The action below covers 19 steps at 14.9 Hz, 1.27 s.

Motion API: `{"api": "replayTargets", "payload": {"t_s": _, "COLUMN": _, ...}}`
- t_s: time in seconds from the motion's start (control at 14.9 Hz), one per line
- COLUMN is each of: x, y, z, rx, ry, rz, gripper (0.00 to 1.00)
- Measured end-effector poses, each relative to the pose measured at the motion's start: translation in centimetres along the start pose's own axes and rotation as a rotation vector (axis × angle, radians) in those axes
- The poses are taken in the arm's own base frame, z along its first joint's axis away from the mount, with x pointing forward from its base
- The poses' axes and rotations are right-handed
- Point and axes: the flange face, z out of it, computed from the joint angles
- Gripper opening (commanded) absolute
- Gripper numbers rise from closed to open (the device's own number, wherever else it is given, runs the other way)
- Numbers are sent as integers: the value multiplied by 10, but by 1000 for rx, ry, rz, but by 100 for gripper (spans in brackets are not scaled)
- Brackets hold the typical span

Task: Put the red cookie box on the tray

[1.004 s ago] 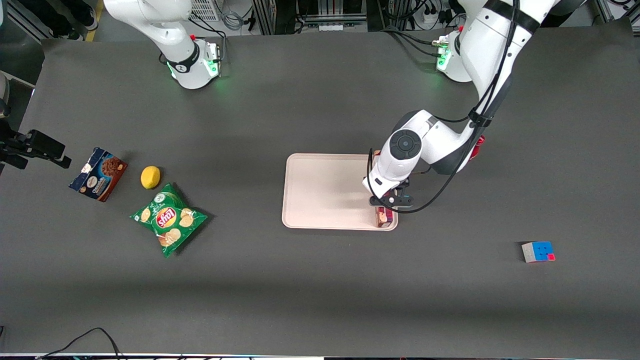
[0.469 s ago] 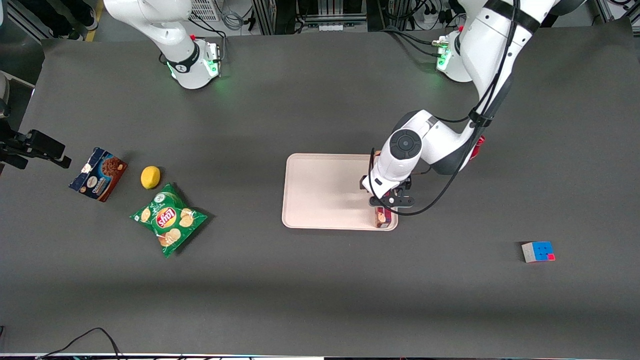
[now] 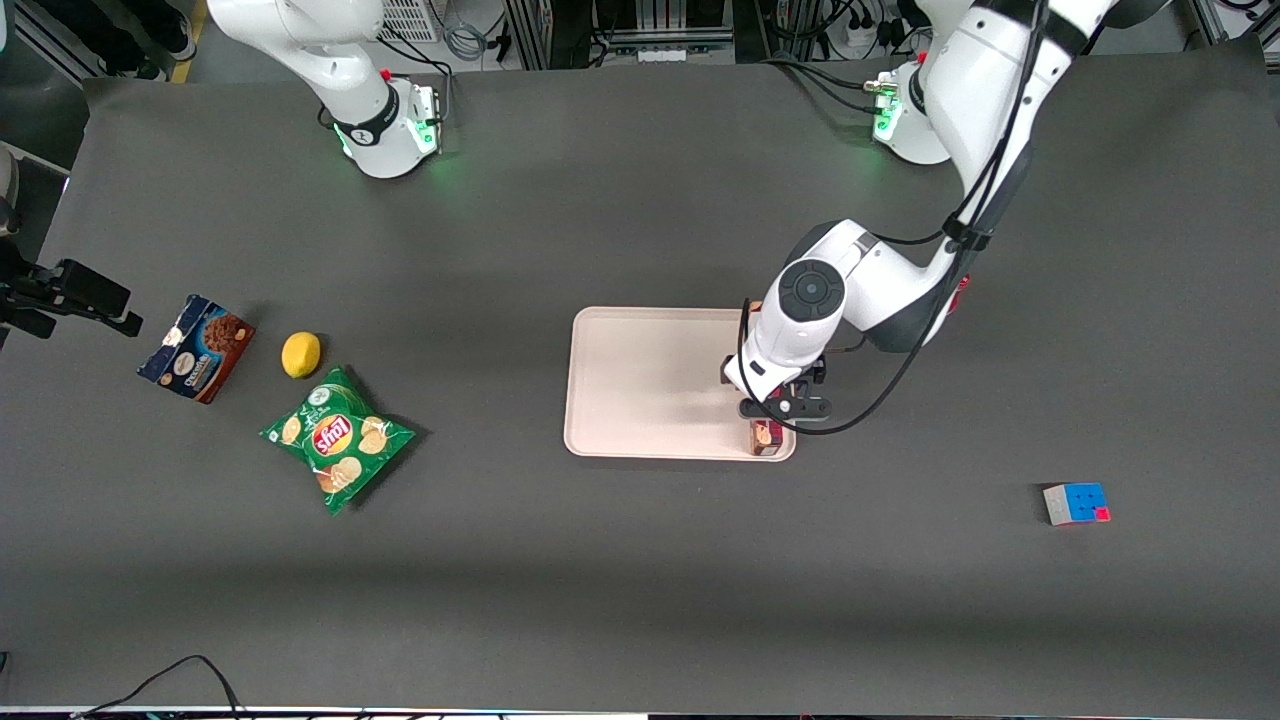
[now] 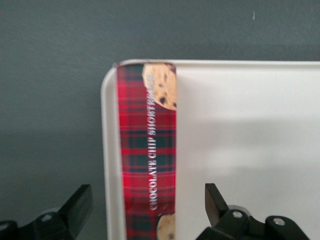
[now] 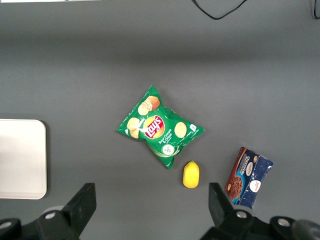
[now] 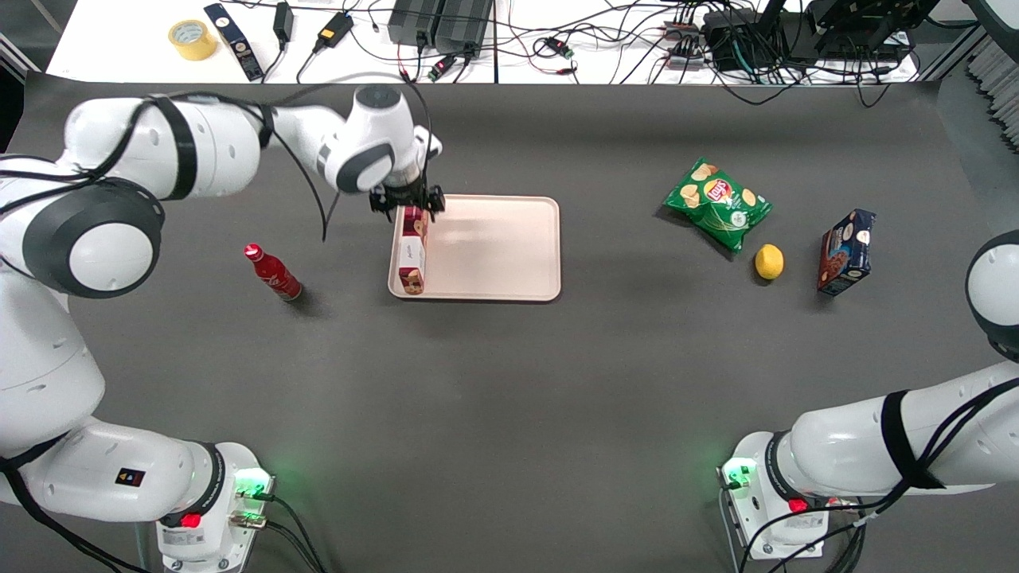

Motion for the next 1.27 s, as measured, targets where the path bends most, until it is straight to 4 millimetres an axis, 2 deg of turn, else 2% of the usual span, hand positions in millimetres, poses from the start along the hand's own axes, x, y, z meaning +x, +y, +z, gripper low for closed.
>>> {"api": "replayTargets", "payload": {"t_s": 0.07, "x": 11, "y": 0, "z": -25, "rx": 40, "ry": -24, "rz": 12, "gripper": 100}}
{"api": "replayTargets", "payload": {"t_s": 0.13, "x": 21, "y": 1, "z": -59, "rx": 74, "ry": -45, "rz": 36, "gripper": 100}}
{"api": "replayTargets", "payload": {"t_s": 0.33, "x": 37, "y": -9, "z": -182, "rx": 121, "ry": -99, "rz": 100, "gripper": 100}}
{"api": "replayTargets", "payload": {"t_s": 0.47, "x": 33, "y": -27, "z": -249, "rx": 114, "ry": -92, "rz": 132, "gripper": 100}}
{"api": "replayTargets", "payload": {"t_s": 0.6, "x": 30, "y": -58, "z": -295, "rx": 121, "ry": -62, "rz": 169, "gripper": 100}}
{"api": "replayTargets", "payload": {"t_s": 0.74, "x": 33, "y": -108, "z": -323, "rx": 93, "ry": -71, "rz": 203, "gripper": 100}}
{"api": "replayTargets", "payload": {"t_s": 0.87, "x": 44, "y": -172, "z": -339, "rx": 67, "ry": -71, "rz": 212, "gripper": 100}}
{"api": "replayTargets", "payload": {"t_s": 0.94, "x": 47, "y": -198, "z": -343, "rx": 64, "ry": -69, "rz": 211, "gripper": 100}}
{"api": "replayTargets", "payload": {"t_s": 1.07, "x": 45, "y": -225, "z": -347, "rx": 67, "ry": -71, "rz": 196, "gripper": 100}}
{"api": "replayTargets", "payload": {"t_s": 1.27, "x": 28, "y": -232, "z": -343, "rx": 71, "ry": -31, "rz": 193, "gripper": 100}}
